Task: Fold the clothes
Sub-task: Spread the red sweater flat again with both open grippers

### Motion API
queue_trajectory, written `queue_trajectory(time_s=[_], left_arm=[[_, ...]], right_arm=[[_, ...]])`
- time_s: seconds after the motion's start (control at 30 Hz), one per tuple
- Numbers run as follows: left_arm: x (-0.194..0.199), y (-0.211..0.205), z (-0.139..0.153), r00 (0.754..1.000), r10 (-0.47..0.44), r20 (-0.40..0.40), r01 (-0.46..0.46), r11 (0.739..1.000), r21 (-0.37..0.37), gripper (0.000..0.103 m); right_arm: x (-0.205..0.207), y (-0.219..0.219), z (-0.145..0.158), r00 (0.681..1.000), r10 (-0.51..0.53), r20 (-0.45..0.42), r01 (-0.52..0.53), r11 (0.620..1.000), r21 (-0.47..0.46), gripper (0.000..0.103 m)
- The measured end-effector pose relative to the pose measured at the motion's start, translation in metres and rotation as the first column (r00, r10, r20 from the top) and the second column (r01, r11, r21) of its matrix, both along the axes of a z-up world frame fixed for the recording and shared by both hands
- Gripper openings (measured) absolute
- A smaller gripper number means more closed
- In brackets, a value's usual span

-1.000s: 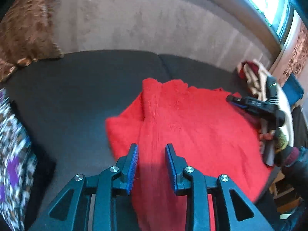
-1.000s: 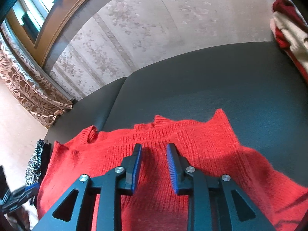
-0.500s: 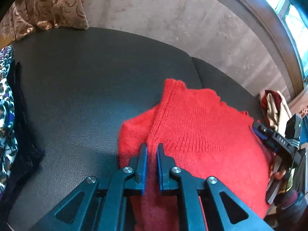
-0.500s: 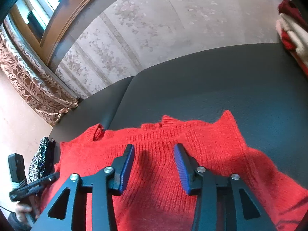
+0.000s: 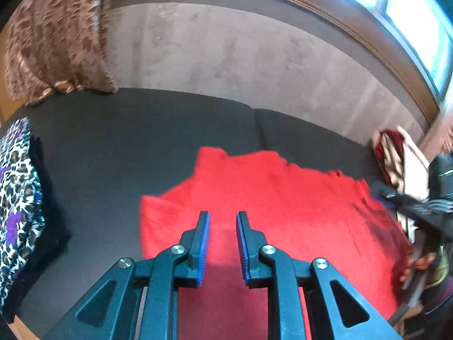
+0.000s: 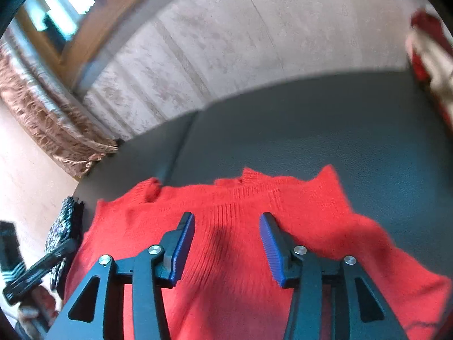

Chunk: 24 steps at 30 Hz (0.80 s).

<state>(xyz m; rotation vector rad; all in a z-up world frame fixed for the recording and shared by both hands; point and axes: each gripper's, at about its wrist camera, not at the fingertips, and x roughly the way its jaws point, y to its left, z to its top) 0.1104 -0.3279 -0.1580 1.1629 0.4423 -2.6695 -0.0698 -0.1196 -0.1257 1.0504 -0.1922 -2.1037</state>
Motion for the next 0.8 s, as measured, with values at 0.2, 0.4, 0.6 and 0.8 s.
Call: queue_trajectory(time_s=[0.2, 0.4, 0.6, 0.8], left_arm=[[0.001, 0.009, -0.035, 0.995, -0.020, 0.095, 0.024, 0.999, -0.046, 0.019], [0.034, 0.018, -0.037, 0.997, -0.066, 0.046, 0.067, 0.997, -0.023, 0.020], [0.048, 0.022, -0.032, 0.998, -0.044, 0.052, 0.044, 0.999, 0.006, 0.020], [0.054, 0.036, -0.006, 1.000, -0.001, 0.008, 0.002, 0.998, -0.067, 0.020]], right_arm=[[0.066, 0.056, 0.003, 0.988, 0.132, -0.081, -0.124, 0.987, 0.097, 0.066], [0.115, 0.135, -0.034, 0.992, 0.079, -0.100, -0.073, 0.995, 0.070, 0.064], [0.137, 0.142, -0.032, 0.988, 0.094, -0.121, -0.080, 0.990, 0.112, 0.064], [0.112, 0.157, -0.002, 0.999, 0.015, -0.034, -0.014, 0.999, 0.034, 0.064]])
